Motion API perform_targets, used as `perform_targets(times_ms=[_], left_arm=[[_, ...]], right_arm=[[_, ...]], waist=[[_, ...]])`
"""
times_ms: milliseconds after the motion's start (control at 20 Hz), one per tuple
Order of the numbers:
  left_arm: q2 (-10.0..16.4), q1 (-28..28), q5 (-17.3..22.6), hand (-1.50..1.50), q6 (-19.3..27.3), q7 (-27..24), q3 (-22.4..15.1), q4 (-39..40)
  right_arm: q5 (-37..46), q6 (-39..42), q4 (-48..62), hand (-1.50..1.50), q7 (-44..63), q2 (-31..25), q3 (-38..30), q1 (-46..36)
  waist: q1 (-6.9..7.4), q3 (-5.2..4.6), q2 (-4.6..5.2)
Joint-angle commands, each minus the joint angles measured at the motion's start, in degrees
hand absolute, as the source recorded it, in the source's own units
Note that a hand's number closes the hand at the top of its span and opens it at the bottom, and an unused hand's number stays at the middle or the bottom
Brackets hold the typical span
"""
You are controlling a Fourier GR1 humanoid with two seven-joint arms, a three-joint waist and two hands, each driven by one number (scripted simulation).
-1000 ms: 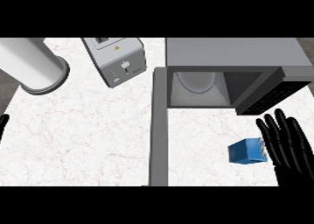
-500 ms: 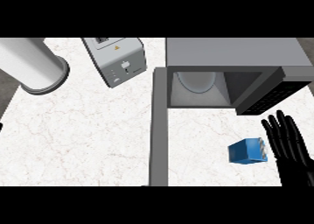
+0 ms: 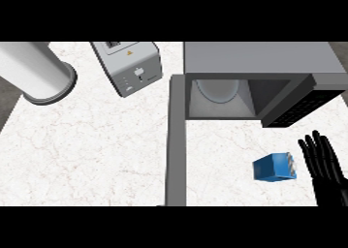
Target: Pick up the milk, place it into the microwave and close the microwave
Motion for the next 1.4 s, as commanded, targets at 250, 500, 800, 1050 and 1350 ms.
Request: perform_targets(times_ms=[250, 500, 800, 1050, 1350], left_arm=[[0.1, -2.0, 2.0, -1.5, -2.0, -0.1, 3.4, 1.7], [-2.5, 1.5, -0.3, -1.5, -5.6, -1.9, 2.1, 2.0], [0.8, -3.8, 3.9, -1.5, -3.9, 2.3, 6.0, 3.3], [-3.2, -0.9, 1.3, -1.5, -0.6, 6.7, 1.3, -5.2], [-3.1, -2.2, 1.1, -1.5, -4.1, 1.6, 3.9, 2.8]], right_arm=[[3.0, 3.4, 13.2, -1.5, -11.3, -0.3, -3.0, -2.8], [5.7, 4.5, 15.8, -1.5, -13.3, -1.9, -2.7, -6.4], [9.1, 2.1, 28.6, -1.5, -20.5, -0.3, -3.3, -10.6], [9.4, -2.0, 34.4, -1.5, -19.2, -1.3, -6.6, -16.0], [11.4, -4.9, 49.9, -1.5, -26.3, -6.0, -11.5, -21.8]], waist=[[0.04, 0.0, 0.02], [0.14, -0.01, 0.02], [0.0, 0.0, 0.07], [0.15, 0.01, 0.05], [0.3, 0.02, 0.14]])
